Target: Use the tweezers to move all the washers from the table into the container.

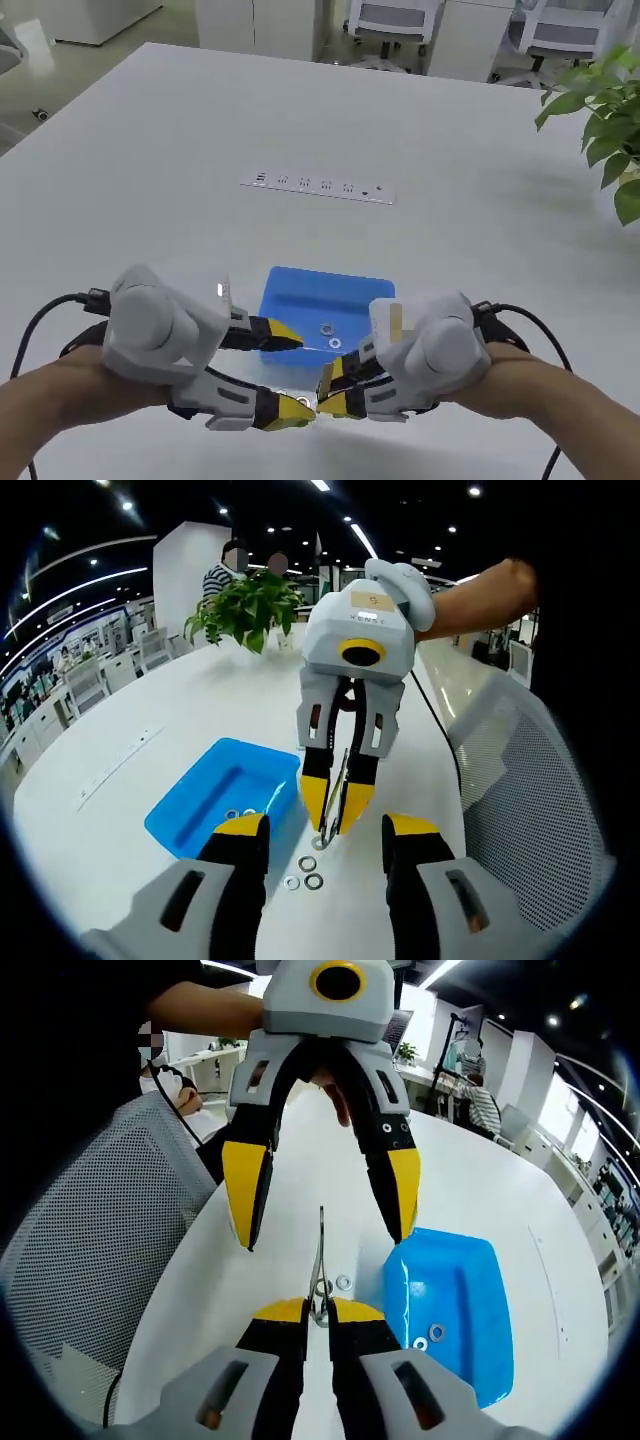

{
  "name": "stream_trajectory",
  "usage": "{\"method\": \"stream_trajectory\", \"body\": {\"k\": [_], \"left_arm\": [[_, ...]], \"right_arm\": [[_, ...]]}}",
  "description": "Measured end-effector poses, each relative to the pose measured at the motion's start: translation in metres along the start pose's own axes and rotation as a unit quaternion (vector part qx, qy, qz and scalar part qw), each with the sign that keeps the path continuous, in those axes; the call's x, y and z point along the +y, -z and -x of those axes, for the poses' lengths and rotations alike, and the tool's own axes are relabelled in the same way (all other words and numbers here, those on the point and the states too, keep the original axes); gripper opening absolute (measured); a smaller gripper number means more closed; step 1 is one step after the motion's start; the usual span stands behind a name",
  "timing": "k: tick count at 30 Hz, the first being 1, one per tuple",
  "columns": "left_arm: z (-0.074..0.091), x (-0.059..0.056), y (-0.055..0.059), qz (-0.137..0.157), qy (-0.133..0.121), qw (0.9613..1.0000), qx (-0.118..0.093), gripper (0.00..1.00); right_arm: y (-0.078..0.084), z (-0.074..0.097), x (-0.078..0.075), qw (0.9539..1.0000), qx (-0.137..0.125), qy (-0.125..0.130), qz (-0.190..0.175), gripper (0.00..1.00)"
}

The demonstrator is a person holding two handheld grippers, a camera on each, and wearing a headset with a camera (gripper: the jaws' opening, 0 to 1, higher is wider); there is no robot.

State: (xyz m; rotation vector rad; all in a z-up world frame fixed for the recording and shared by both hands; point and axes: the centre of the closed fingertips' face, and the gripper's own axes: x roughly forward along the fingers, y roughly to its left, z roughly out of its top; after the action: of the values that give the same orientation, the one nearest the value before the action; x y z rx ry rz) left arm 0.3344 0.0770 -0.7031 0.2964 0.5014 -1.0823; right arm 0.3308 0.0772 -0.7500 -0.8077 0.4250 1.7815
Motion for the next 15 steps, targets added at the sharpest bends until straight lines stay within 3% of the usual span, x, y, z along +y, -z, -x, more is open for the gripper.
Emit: {"method": "stream_trajectory", "body": {"k": [11,15], "left_arm": [[0.011,0.003,0.000,0.029,-0.027,0.9989,-0.024,0.69],[0.013,0.005,0.002,0.033,-0.031,0.9987,-0.023,0.71]], "right_arm": [[-0.005,0.012,0.000,1.0000,0.000,0.001,0.002,0.08],[-0.007,0.019,-0.003,1.0000,-0.001,0.003,0.002,0.09]]}}
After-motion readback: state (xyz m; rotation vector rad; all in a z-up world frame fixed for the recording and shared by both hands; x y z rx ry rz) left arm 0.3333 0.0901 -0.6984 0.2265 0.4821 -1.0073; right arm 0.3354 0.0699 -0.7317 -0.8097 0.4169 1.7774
